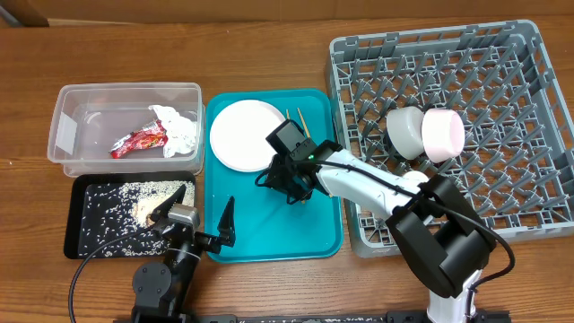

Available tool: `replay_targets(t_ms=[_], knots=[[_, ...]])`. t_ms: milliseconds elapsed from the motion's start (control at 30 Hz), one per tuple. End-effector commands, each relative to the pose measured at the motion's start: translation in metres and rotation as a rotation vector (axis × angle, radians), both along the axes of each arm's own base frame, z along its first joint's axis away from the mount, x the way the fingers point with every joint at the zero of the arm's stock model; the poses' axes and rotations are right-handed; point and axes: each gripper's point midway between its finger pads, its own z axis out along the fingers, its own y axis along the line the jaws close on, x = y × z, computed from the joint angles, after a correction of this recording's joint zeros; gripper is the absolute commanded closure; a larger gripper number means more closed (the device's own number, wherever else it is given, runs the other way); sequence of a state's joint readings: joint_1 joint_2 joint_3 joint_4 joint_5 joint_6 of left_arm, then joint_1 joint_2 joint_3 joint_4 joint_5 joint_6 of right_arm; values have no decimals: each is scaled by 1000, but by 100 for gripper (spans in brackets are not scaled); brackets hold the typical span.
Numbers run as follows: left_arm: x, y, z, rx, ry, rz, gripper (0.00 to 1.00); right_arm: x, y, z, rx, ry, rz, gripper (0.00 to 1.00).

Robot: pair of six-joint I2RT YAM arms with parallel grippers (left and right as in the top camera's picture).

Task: Sort waste into correct bins and load items into the dishwasher
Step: 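Move the right gripper to the white plate and grasp its rim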

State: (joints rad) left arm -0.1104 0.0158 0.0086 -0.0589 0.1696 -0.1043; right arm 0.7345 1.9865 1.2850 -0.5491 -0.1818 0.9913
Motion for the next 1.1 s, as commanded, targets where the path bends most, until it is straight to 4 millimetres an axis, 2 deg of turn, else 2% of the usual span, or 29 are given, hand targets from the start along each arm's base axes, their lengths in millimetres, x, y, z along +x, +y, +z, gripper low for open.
replay_targets(t_ms=[0, 100, 133, 300, 433, 567, 633, 867, 1067], knots=[[-1, 0, 1, -12, -4, -5, 0, 23, 8, 37, 29, -125, 4, 52], [-1, 0, 1, -12, -4, -5, 0, 34, 9, 39, 27, -174, -14, 53], [-1, 0, 1, -12, -4, -5, 0, 45, 5, 42, 4, -220, -57, 53], [-1, 0, 1, -12, -4, -5, 0, 57, 9, 42, 36, -237, -141, 54], [0, 0, 1, -12, -4, -4, 0, 59, 13, 24, 50, -202, -192, 57], [-1, 0, 1, -12, -4, -5, 0, 54, 25, 3, 90, -137, -177, 62], [-1, 0, 1, -12, -4, -5, 0, 52, 24, -5, 82, -114, -191, 65], [-1, 0, 1, -12, -4, -5, 0, 51, 21, -7, 68, -111, -194, 66], [-1, 0, 1, -12, -4, -5, 0, 63, 10, -15, 10, -166, -237, 75]])
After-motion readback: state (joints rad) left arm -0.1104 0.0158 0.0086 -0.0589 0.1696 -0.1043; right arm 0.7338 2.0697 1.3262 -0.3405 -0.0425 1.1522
